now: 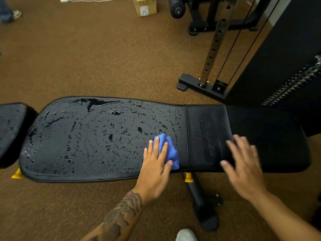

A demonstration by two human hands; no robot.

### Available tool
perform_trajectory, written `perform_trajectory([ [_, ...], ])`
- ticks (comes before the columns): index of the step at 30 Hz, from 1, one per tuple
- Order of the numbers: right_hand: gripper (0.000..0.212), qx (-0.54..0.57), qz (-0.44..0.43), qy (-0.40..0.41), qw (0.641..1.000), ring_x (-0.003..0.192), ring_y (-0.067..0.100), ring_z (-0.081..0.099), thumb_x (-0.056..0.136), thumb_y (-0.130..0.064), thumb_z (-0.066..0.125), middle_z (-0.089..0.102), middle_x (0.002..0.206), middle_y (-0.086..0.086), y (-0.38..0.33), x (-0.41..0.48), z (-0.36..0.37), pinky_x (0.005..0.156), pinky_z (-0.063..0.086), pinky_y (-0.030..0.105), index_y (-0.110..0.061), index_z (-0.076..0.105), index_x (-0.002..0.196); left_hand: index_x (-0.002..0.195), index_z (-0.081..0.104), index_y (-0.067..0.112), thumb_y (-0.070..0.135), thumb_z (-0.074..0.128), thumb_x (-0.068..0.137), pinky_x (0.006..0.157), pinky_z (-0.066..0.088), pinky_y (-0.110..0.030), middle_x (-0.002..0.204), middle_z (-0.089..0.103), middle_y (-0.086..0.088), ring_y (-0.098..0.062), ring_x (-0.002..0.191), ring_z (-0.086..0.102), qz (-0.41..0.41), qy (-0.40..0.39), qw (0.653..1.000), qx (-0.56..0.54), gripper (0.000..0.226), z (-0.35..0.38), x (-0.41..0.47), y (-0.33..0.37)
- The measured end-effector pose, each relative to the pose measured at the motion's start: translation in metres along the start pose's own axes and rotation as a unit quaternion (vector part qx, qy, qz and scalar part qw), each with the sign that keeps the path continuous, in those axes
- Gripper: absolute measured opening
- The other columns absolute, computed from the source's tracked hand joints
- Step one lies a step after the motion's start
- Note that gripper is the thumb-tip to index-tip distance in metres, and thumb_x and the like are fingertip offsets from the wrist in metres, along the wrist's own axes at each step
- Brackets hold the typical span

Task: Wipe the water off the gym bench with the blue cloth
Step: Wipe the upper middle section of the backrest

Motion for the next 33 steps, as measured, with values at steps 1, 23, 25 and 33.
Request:
perform_trajectory([
  [1,0.065,0.027,-0.047,0.006,0.998,0.147,0.020,0.009,0.088,-0.046,0.040,0.020,0.158,0.003,-0.036,-0.001,0.003,0.117,0.013,0.050,-0.014,0.037,0.145,0.148,0.003,0.031,0.049,0.020,0.092,0.116,-0.014,-0.030,0.158,-0.011,0.009,-0.005,0.142,-0.022,-0.013,-0.017,0.998,-0.055,0.061,-0.002,0.000,-0.001],
  [23,0.060,-0.029,-0.091,-0.135,0.986,0.143,0.020,-0.026,0.100,-0.045,0.031,-0.018,0.159,0.001,-0.200,0.004,0.091,0.117,-0.009,0.042,-0.025,0.011,0.153,0.148,0.029,0.006,0.078,0.023,0.083,0.112,0.019,-0.055,0.158,0.018,-0.012,-0.031,0.145,0.011,-0.002,-0.033,0.960,0.280,0.097,-0.081,-0.049,-0.129],
  [25,0.061,-0.034,-0.090,-0.132,0.987,0.143,0.021,-0.027,0.099,-0.045,0.029,-0.018,0.159,0.001,-0.199,0.003,0.094,0.117,-0.008,0.043,-0.025,0.010,0.153,0.147,0.029,0.006,0.078,0.022,0.084,0.112,0.017,-0.055,0.158,0.019,-0.012,-0.032,0.145,0.012,0.003,-0.030,0.956,0.292,0.097,-0.079,-0.049,-0.129],
  [33,0.061,-0.068,-0.095,-0.102,0.988,0.147,0.028,-0.011,0.097,-0.049,0.024,0.000,0.161,0.004,-0.188,0.005,0.092,0.118,0.006,0.049,-0.025,0.016,0.152,0.146,0.031,0.005,0.077,0.025,0.085,0.112,0.012,-0.051,0.156,0.022,-0.014,-0.033,0.144,0.016,0.009,-0.022,0.949,0.315,0.095,-0.080,-0.050,-0.125],
])
Point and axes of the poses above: each hand's wrist, its own x-axis towards the middle knuckle, its own z-axis out of the palm, y = z × x, the point moved 7 cm from there along x, towards the middle knuckle
